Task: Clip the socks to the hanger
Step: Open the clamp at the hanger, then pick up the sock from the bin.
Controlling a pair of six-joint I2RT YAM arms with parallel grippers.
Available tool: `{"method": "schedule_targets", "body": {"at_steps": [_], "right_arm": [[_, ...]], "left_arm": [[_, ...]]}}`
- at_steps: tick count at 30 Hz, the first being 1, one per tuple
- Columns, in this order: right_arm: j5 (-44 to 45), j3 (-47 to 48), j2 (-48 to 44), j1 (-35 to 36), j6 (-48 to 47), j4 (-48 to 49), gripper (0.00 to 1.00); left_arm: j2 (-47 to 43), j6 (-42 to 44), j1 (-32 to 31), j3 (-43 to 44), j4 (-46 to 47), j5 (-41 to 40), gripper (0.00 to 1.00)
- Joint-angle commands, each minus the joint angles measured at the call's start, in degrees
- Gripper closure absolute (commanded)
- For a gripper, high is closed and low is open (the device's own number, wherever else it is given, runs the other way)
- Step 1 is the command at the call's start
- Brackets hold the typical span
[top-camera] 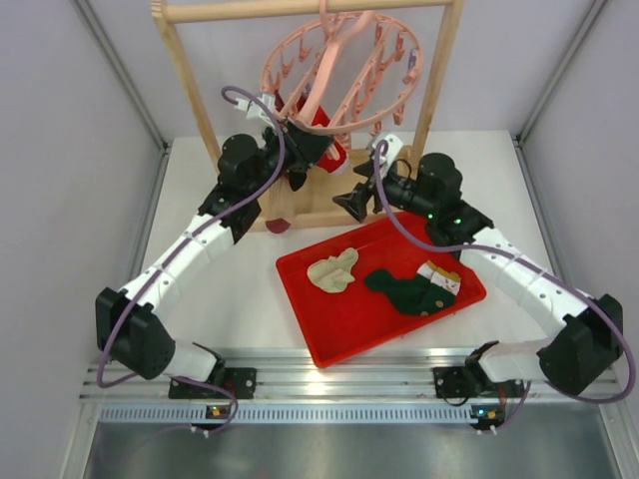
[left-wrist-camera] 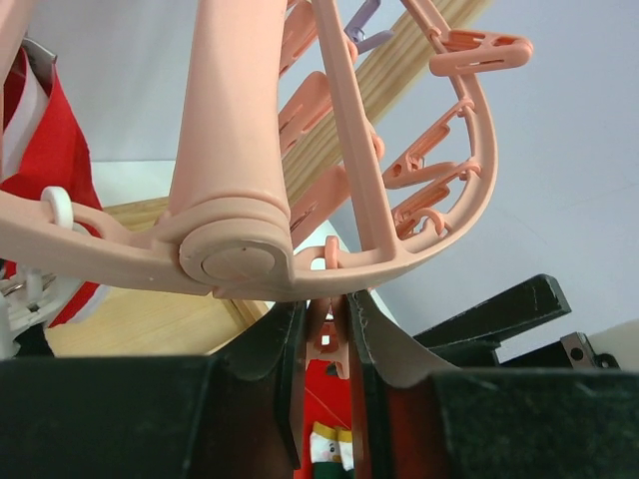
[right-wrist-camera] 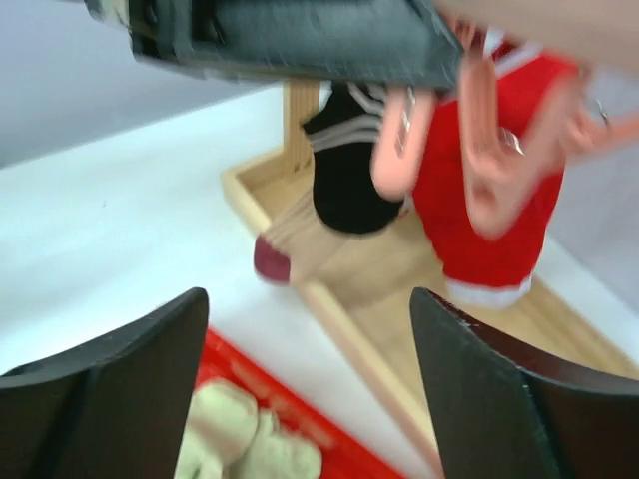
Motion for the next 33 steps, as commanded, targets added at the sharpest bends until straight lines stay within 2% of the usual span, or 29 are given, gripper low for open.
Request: {"method": "schedule_targets", "body": {"at_steps": [1,2,3,4,8,10,11,16,19,23,33], "right_arm": [[-8.8,-0.9,-5.7,-4.9,0.1,-11.1,0.17],[-9.2,-0.9,-6.3,-5.8,-0.5,-13.7,0.14],[-9.5,-0.9,-7.3,-7.4,-1.6,-20.1,0.04],[-9.6,-1.3,-7.8,-8.0,-3.7,-22.9,0.0],[-10.7,-5.3,-11.6,-12.7,-11.5,-34.3,0.01],[-6.5,-7.7,-12.1,-13.4,-14.4,-39.5,0.05],[-4.6,-8.4,-11.8,-13.6,-14.3,-40.6,0.15],[11.1,-14.2,-12.4,-15.3,-8.1,-40.5,0.44],[17.5,-17.1,-11.4,-15.2,-4.7,-38.6,0.45],[25.2,-16.4,-5.9,-15.7,-0.6,-38.4,0.52],[24.0,-12.4,7.6,-15.7,0.3,-40.2,0.54]], "left_arm": [[-2.3,1.3,1.3,0.3,9.3,-3.3,1.0],[-2.3,1.3,1.3,0.2,9.2,-3.1,1.0],[-2.4,1.5,1.3,0.1,9.2,-3.0,1.0],[-2.4,1.7,1.3,0.0,9.2,-2.7,1.0],[-2.0,1.3,1.4,0.1,9.1,-1.9,1.0],[-1.7,1.2,1.4,0.4,9.2,-1.6,1.0],[-1.7,1.3,1.3,0.4,9.1,-1.5,1.0],[-1.6,1.2,1.4,0.6,8.9,-1.6,1.0],[-1.5,0.8,1.3,0.1,8.9,-1.6,1.0],[-1.5,0.7,1.4,0.0,8.9,-1.7,1.0],[-2.1,1.4,1.5,0.1,8.1,-2.3,1.0]]}}
